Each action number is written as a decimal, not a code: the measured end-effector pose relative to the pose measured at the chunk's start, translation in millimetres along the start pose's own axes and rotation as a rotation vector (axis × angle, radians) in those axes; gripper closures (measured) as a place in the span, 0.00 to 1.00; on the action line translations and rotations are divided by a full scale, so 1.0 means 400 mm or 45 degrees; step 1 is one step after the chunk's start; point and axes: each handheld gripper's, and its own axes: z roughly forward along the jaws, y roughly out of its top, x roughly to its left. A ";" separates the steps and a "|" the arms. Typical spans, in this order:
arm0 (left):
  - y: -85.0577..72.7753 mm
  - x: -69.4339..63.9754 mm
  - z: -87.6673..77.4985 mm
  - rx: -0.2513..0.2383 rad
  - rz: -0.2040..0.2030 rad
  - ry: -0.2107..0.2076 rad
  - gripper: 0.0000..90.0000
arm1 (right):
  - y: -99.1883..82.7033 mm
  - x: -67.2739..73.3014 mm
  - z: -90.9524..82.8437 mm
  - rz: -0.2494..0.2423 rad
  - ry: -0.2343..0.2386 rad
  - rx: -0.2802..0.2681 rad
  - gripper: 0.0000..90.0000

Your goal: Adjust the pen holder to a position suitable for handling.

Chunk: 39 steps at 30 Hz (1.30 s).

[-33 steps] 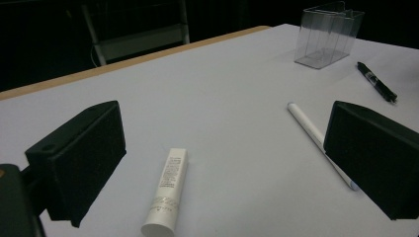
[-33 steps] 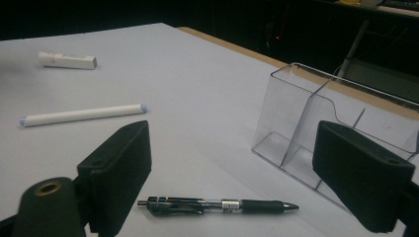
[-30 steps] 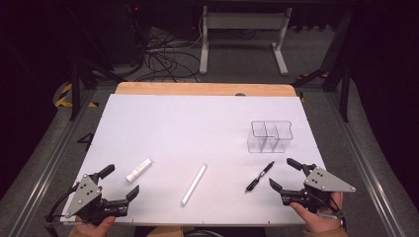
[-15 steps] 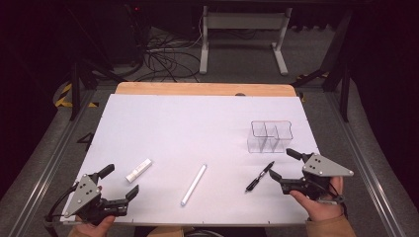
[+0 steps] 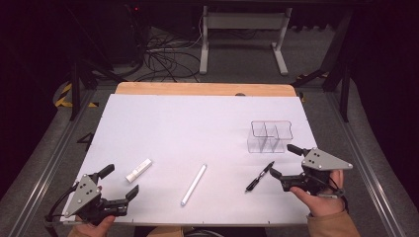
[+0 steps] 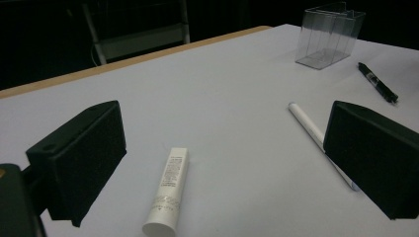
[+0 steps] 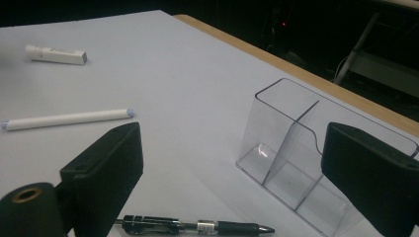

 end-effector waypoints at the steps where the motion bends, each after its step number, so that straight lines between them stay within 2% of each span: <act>1: 0.001 0.000 -0.001 0.001 0.004 -0.001 0.04 | 0.000 0.000 0.000 0.000 0.000 0.000 0.12; 2: 0.001 0.000 0.000 0.001 0.005 0.000 0.04 | 0.010 -0.003 -0.001 -0.028 0.033 0.030 0.22; 8: 0.000 0.000 0.001 0.002 0.006 0.004 0.04 | 0.038 -0.018 0.002 -0.064 0.039 0.087 0.31; 15: -0.001 0.001 0.000 0.000 -0.001 0.003 0.04 | 0.068 -0.046 0.027 -0.126 0.045 0.178 0.35; 16: 0.000 0.001 0.000 -0.001 0.004 0.007 0.04 | 0.075 -0.053 0.036 -0.134 0.058 0.197 0.35; 22: -0.001 0.002 0.000 0.001 0.004 0.009 0.04 | 0.094 -0.075 0.061 -0.177 0.048 0.266 0.35; 32: -0.001 0.002 0.001 0.009 0.000 0.008 0.04 | 0.101 -0.112 0.101 -0.194 0.062 0.376 0.34; 39: -0.002 0.004 0.002 0.008 0.000 0.009 0.04 | 0.104 -0.136 0.117 -0.244 0.069 0.436 0.36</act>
